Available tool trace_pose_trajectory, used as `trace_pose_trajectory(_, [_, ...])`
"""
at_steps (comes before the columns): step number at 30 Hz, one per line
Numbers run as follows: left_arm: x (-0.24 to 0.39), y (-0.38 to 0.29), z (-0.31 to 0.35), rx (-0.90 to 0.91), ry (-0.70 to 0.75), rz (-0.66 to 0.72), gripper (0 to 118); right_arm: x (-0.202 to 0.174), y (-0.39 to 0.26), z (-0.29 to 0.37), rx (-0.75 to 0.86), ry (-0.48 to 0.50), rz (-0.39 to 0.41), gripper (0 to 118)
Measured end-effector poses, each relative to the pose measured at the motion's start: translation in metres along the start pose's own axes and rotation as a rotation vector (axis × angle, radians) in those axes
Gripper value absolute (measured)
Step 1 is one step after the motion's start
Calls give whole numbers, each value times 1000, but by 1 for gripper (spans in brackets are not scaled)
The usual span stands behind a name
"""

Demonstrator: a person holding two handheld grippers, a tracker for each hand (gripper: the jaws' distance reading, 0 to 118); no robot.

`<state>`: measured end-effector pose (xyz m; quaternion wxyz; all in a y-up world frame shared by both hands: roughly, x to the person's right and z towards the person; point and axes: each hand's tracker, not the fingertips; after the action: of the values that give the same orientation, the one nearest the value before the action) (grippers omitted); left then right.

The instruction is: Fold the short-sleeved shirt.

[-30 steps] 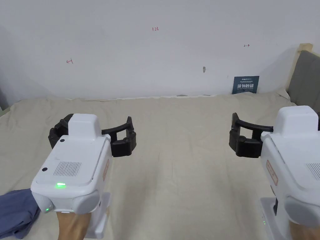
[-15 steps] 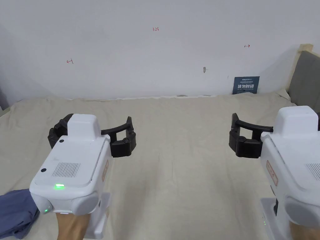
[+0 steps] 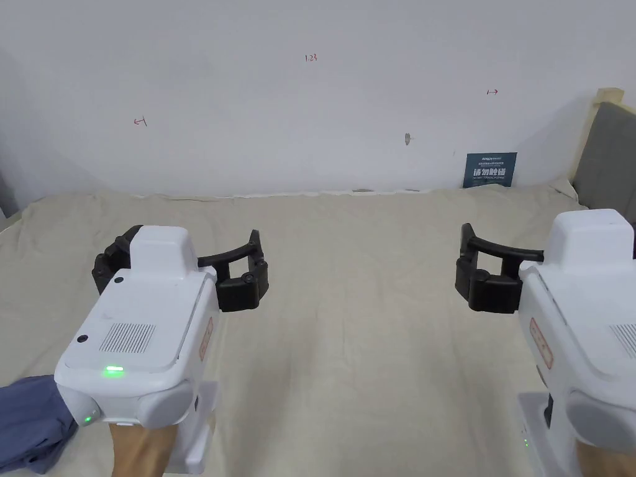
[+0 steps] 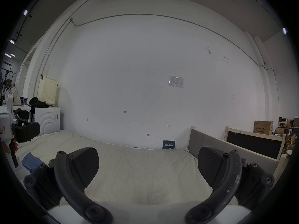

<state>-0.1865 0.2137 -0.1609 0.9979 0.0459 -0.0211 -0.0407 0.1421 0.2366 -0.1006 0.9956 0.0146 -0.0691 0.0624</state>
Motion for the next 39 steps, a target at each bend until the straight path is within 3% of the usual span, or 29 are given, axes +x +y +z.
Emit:
trace_pose_trajectory(7, [-1, 1, 0, 1, 1, 0, 118, -2, 0, -1, -2, -3, -4, 118])
trace_pose_trajectory(11, [-1, 1, 0, -3, -5, 6, 118, 0, 4, -4, -74, 17, -112, 118])
trace_pose_trajectory(15, [-2, 2, 0, -4, -9, 13, 118, 0, 12, -11, -231, -43, -227, 118])
trace_pose_trajectory(18, [-1, 3, 0, -1, -11, 11, 118, -2, 23, -19, -445, -125, -262, 118])
trace_pose_trajectory(22, [-2, 4, 0, 4, -14, 14, 118, 2, 27, -25, -566, -110, -288, 118])
trace_pose_trajectory(28, [-2, 6, -1, 8, -15, 26, 118, -5, 25, -21, -541, -154, -247, 118])
trace_pose_trajectory(35, [-2, 6, -1, 10, -11, 29, 118, -6, 20, -24, -506, -136, -193, 118])
trace_pose_trajectory(39, [-3, 6, 0, 10, -9, 24, 118, -3, 18, -28, -499, -108, -206, 118])
